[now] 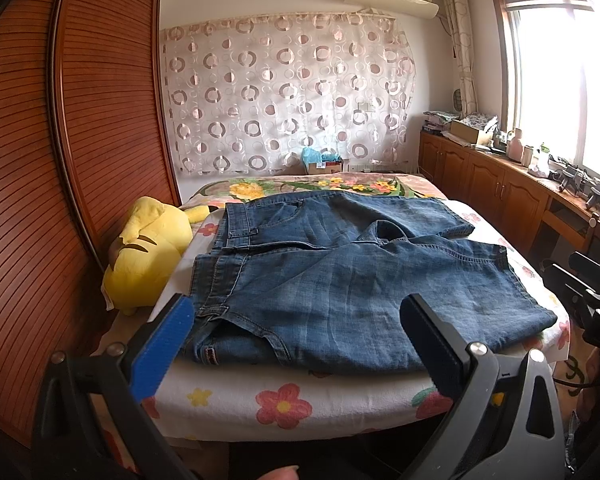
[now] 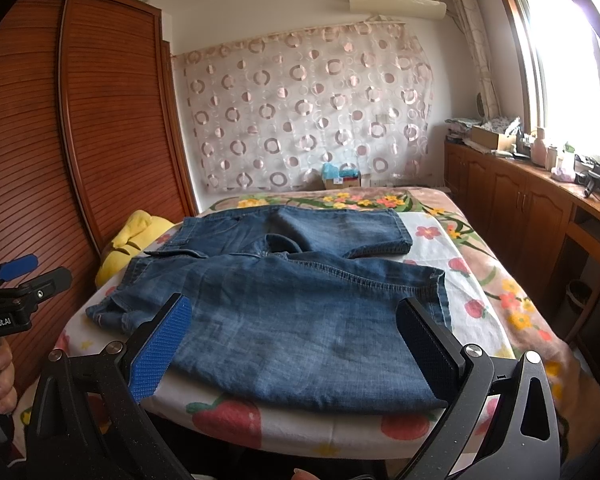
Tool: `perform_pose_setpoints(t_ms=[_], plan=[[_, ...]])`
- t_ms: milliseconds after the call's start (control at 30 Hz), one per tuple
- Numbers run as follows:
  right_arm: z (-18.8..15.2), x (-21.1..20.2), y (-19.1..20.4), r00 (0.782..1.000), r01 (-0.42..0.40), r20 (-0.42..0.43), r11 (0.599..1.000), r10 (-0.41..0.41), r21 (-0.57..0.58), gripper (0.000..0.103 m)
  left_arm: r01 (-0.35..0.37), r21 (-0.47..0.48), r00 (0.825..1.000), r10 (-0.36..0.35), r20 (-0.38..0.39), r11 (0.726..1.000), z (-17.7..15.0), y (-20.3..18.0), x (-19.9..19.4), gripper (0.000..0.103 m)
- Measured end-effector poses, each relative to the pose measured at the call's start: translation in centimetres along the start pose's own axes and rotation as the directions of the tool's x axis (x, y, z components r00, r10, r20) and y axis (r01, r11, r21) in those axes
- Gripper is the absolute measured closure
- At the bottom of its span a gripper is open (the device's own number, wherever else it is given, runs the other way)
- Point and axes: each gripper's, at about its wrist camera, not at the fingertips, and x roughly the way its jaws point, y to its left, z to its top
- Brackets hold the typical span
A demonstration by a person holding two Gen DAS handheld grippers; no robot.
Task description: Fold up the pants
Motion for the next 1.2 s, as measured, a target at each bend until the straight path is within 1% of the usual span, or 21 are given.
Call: perform_pose_setpoints(t_ms=[1200], plan=[[-0.13,-0.02,-0.16,1.0,-0.001,0.0,1.0,0.001,0.001,0.0,0.002,0.0,1.0,-0.002,0.0,1.0,0.07,0.08,0.02,0.0]])
